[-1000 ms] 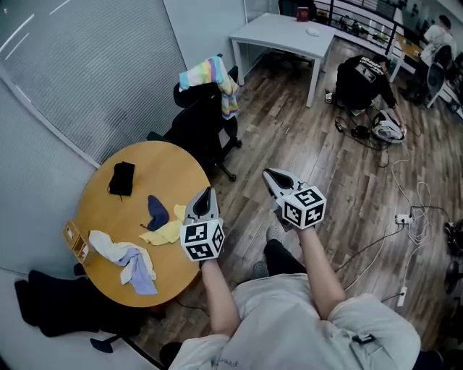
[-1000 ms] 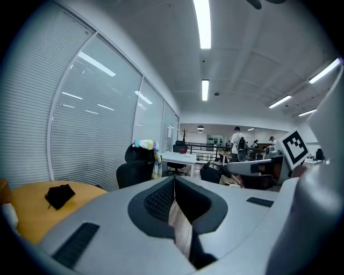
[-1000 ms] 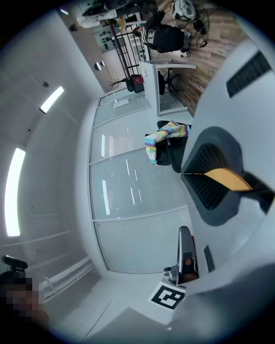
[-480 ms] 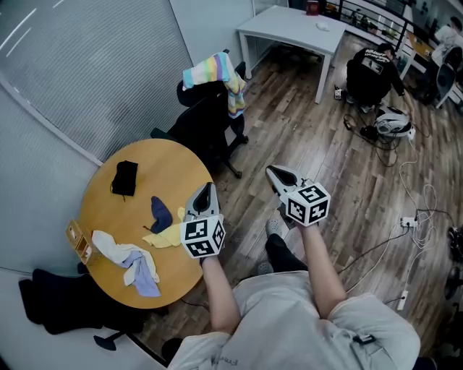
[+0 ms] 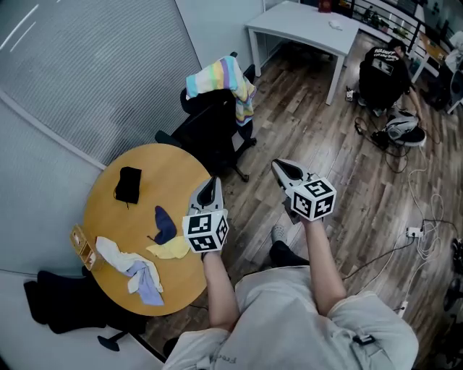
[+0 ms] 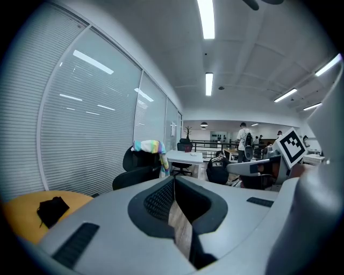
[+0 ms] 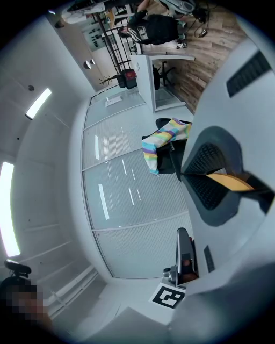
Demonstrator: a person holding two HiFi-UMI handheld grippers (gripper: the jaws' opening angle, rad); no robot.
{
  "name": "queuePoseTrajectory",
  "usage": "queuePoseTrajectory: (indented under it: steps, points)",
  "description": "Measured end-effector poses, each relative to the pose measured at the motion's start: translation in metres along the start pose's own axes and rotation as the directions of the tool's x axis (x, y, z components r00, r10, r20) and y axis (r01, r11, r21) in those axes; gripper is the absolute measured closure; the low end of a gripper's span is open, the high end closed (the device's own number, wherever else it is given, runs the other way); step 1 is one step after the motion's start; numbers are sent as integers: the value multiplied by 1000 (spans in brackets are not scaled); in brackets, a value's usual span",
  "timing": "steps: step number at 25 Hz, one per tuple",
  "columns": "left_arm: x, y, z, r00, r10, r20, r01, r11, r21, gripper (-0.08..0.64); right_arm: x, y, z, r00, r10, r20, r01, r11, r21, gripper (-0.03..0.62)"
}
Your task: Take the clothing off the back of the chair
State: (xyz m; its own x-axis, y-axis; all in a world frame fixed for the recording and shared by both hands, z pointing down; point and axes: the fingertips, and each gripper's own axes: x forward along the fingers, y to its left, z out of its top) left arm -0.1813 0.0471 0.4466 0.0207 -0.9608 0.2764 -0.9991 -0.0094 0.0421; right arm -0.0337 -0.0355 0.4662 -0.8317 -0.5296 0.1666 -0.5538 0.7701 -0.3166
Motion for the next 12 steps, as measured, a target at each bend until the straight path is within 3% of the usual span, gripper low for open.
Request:
queuePoseTrajectory:
  steps: [12]
  points:
    - [89, 20, 35, 999, 43, -2, -43, 998, 35, 532, 79, -62, 40, 998, 66, 9, -66, 998, 2, 566]
